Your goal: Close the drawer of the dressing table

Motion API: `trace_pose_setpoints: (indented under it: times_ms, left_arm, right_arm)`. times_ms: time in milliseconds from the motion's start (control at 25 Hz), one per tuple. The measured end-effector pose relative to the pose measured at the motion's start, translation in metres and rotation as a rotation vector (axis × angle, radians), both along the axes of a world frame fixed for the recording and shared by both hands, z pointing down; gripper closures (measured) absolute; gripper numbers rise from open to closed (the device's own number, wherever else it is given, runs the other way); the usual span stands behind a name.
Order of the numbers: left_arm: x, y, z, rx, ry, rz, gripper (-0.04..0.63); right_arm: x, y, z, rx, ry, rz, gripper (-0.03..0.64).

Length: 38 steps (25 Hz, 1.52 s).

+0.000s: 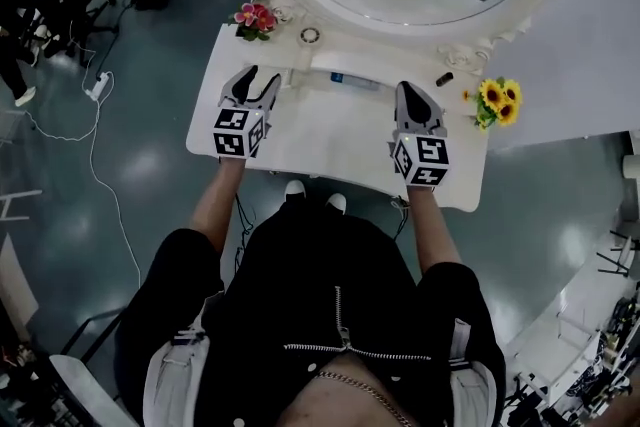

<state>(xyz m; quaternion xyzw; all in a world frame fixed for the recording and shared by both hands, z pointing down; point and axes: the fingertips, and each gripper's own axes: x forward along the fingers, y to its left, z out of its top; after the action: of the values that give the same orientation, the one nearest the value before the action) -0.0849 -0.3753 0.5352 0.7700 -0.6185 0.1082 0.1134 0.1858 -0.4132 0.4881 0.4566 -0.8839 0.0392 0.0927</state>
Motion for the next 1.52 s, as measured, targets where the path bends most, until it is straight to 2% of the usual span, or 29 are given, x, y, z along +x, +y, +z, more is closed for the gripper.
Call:
trace_pose_setpoints:
  times_ms: [280,440,640,760,1000,1200,1320,1520]
  left_arm:
    - [-0.039,0.013,0.084,-0.17,0.066,-0.108,0.376]
    - [-0.048,0.022,0.139,-0.293,0.07,-0.129,0.376]
    - [-0.059,0.028,0.19,-0.405,0.118,-0.166,0.379]
    - [-0.065,0.022,0.208,-0.433,0.151,-0.187,0.385]
    - [-0.071,0.007,0.225,-0.478,0.162,-0.207,0.393]
    - [-0.069,-0.005,0.23,-0.502,0.135,-0.179,0.427]
    - [-0.064,-0.006,0.229,-0.499,0.115,-0.153,0.488]
    - [-0.063,-0.005,0.223,-0.478,0.097,-0.146,0.489]
  right_arm:
    - [-0.004,-0.001,0.011,-0.026,0.02,-0.001,0.614]
    - [-0.002,-0.002,0.014,-0.037,0.034,0.01,0.614]
    - [0.002,-0.002,0.018,-0.05,0.043,0.034,0.614]
    - [0.005,-0.002,0.021,-0.055,0.052,0.052,0.614]
    - [0.017,-0.001,0.022,-0.062,0.065,0.089,0.614]
    - [0.024,-0.003,0.023,-0.067,0.065,0.12,0.614]
    - [0.027,-0.004,0.023,-0.066,0.063,0.132,0.614]
    - [0.029,-0.002,0.024,-0.071,0.059,0.141,0.614]
